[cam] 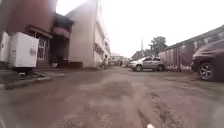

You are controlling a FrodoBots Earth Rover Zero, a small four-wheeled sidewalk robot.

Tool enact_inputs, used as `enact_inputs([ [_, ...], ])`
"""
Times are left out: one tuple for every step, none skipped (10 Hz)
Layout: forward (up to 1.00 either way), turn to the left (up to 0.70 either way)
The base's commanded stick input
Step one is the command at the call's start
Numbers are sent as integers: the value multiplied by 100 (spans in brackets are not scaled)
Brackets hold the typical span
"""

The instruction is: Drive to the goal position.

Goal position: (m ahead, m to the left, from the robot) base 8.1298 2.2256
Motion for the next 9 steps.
enact_inputs([
  [100,-1],
  [100,-1],
  [100,-1],
  [100,-1],
  [100,-1],
  [100,-1],
  [100,-1],
  [100,-1],
  [100,-1],
])
